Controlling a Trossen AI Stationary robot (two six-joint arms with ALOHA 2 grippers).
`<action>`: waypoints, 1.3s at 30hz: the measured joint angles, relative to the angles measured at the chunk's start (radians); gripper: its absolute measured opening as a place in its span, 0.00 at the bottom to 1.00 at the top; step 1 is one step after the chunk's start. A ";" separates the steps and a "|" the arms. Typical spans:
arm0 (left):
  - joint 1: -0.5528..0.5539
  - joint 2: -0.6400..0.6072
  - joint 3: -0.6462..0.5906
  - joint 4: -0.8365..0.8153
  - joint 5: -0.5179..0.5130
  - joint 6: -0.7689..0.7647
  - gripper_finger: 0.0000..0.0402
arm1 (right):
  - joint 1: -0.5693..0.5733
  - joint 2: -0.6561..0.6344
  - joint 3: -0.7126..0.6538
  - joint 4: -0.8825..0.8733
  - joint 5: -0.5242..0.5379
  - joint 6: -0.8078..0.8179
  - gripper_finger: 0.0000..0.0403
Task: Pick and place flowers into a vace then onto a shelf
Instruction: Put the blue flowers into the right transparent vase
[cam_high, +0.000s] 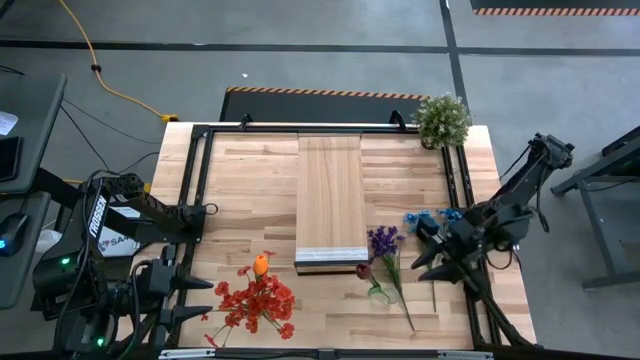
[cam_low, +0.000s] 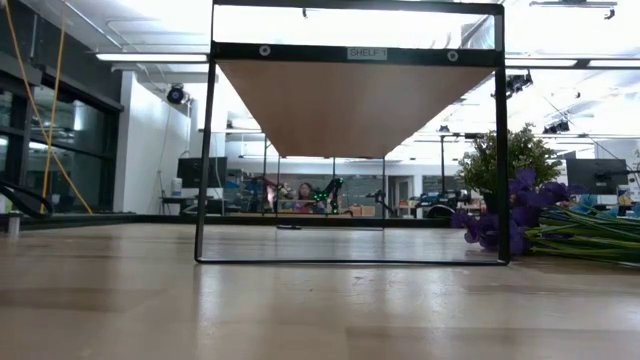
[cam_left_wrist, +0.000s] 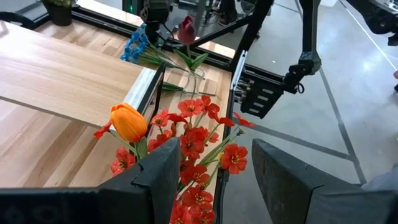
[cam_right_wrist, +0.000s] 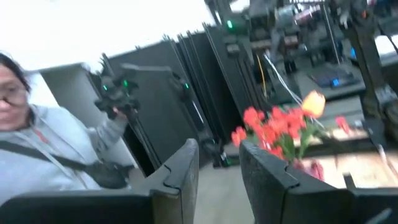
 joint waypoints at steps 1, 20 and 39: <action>0.000 0.000 0.000 0.000 0.000 0.000 0.58 | 0.000 0.000 0.000 0.020 -0.002 -0.011 0.27; 0.001 0.000 0.000 -0.003 -0.015 0.018 0.58 | -0.001 -0.005 0.000 0.113 0.140 -0.092 0.27; 0.000 0.000 0.000 0.033 0.114 0.080 0.58 | 0.000 -0.031 0.000 0.511 0.166 -0.491 0.27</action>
